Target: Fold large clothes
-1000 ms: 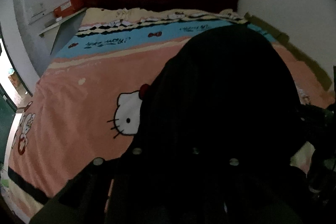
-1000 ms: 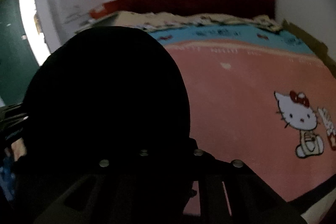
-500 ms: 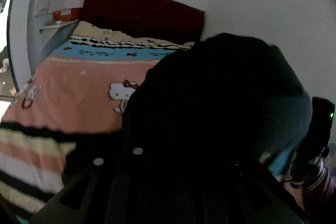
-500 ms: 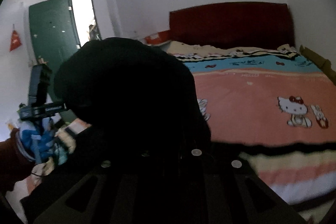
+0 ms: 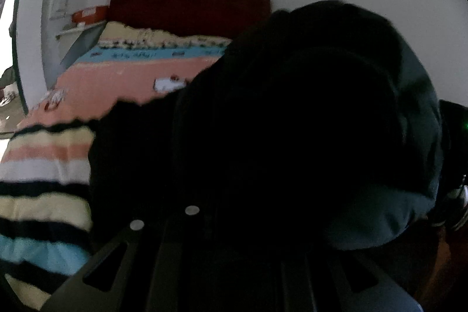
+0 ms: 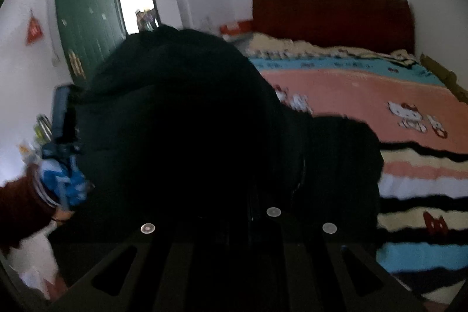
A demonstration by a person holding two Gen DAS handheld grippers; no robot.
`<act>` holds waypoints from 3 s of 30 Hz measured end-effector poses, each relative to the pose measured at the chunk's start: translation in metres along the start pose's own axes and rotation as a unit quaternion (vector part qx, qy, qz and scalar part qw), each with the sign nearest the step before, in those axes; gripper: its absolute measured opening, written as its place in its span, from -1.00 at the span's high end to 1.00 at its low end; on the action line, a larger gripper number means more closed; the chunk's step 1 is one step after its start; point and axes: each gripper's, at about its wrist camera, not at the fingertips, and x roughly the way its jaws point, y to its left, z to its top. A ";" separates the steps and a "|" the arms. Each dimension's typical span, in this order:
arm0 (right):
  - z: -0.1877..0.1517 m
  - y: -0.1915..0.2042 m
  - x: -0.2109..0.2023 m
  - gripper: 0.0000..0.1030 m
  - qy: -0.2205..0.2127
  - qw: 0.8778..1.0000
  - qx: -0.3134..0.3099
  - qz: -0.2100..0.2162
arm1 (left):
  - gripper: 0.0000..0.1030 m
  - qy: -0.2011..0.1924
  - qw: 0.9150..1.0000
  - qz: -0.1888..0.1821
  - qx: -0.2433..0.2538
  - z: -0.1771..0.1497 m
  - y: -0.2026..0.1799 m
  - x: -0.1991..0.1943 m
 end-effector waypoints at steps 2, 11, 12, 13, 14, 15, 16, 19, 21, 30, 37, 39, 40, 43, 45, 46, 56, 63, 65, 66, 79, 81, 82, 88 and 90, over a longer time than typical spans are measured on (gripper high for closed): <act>-0.016 0.000 0.020 0.82 0.032 0.999 -0.015 -0.022 | 0.81 0.008 1.000 0.010 0.003 -0.012 -0.002 0.012; -0.024 -0.012 0.053 0.82 0.070 0.995 -0.019 -0.068 | 0.77 0.022 0.999 0.045 0.012 -0.012 -0.012 0.023; -0.023 -0.012 0.054 0.82 0.072 0.994 -0.022 -0.073 | 0.77 0.022 0.998 0.049 0.014 -0.011 -0.014 0.024; -0.024 -0.012 0.053 0.82 0.072 0.994 -0.024 -0.078 | 0.76 0.022 0.998 0.057 0.018 -0.012 -0.017 0.024; -0.025 -0.011 0.053 0.82 0.073 0.994 -0.026 -0.083 | 0.76 0.022 0.998 0.062 0.022 -0.012 -0.018 0.023; -0.025 -0.009 0.053 0.82 0.076 0.993 -0.031 -0.089 | 0.75 0.022 0.997 0.070 0.027 -0.012 -0.021 0.023; -0.026 -0.007 0.055 0.82 0.078 0.992 -0.035 -0.094 | 0.75 0.022 0.997 0.075 0.030 -0.012 -0.021 0.023; -0.026 -0.002 0.057 0.78 0.084 0.990 -0.046 -0.106 | 0.74 0.024 0.996 0.082 0.035 -0.011 -0.024 0.023; -0.026 -0.001 0.058 0.78 0.086 0.989 -0.048 -0.111 | 0.73 0.026 0.996 0.082 0.034 -0.009 -0.023 0.024; -0.026 -0.001 0.055 0.75 0.080 0.990 -0.046 -0.109 | 0.69 0.021 0.996 0.089 0.020 -0.004 -0.022 0.016; -0.024 0.003 0.054 0.73 0.083 0.990 -0.051 -0.102 | 0.57 0.020 0.993 0.107 0.041 -0.010 -0.026 0.011; -0.023 0.004 0.054 0.72 0.083 0.990 -0.055 -0.101 | 0.45 0.016 0.993 0.112 0.041 -0.010 -0.027 0.008; -0.022 0.005 0.054 0.71 0.083 0.990 -0.056 -0.101 | 0.19 0.016 0.992 0.114 0.043 -0.011 -0.027 0.007; -0.021 0.004 0.052 0.67 0.080 0.990 -0.060 -0.103 | -0.20 0.024 0.992 0.119 0.036 -0.018 -0.019 0.004; -0.021 0.003 0.050 0.62 0.078 0.990 -0.057 -0.099 | -0.20 0.031 0.992 0.119 0.027 -0.024 -0.011 0.001; -0.021 0.003 0.049 0.56 0.078 0.991 -0.056 -0.098 | -0.21 0.033 0.992 0.121 0.023 -0.026 -0.010 -0.001; -0.033 0.005 0.024 0.00 0.106 0.990 -0.052 -0.074 | -0.21 0.038 0.992 0.116 0.004 -0.019 0.004 -0.035; -0.006 0.007 -0.018 0.00 0.097 0.991 -0.056 -0.066 | -0.21 0.022 0.994 0.104 -0.002 0.027 0.004 -0.052; 0.018 0.007 -0.024 0.00 0.078 0.993 -0.056 -0.062 | -0.21 0.013 0.995 0.095 -0.002 0.049 0.000 -0.050; 0.026 0.005 -0.026 0.00 0.071 0.994 -0.055 -0.060 | -0.21 0.011 0.996 0.089 -0.003 0.063 -0.002 -0.047; 0.136 0.005 0.053 0.00 0.035 0.999 0.004 -0.020 | -0.21 0.028 0.998 0.058 0.009 0.138 -0.039 0.034; 0.131 0.005 0.065 0.00 0.050 0.999 0.007 -0.019 | -0.21 0.040 0.997 0.057 0.017 0.126 -0.046 0.043; 0.125 0.008 0.071 0.00 0.062 0.998 0.002 -0.017 | -0.21 0.045 0.997 0.057 0.020 0.120 -0.047 0.045; 0.070 0.018 0.088 0.00 0.136 0.989 -0.041 -0.040 | -0.21 0.074 0.994 0.070 0.036 0.063 -0.047 0.052; 0.056 0.019 0.085 0.00 0.144 0.988 -0.041 -0.037 | -0.21 0.076 0.994 0.068 0.036 0.049 -0.046 0.047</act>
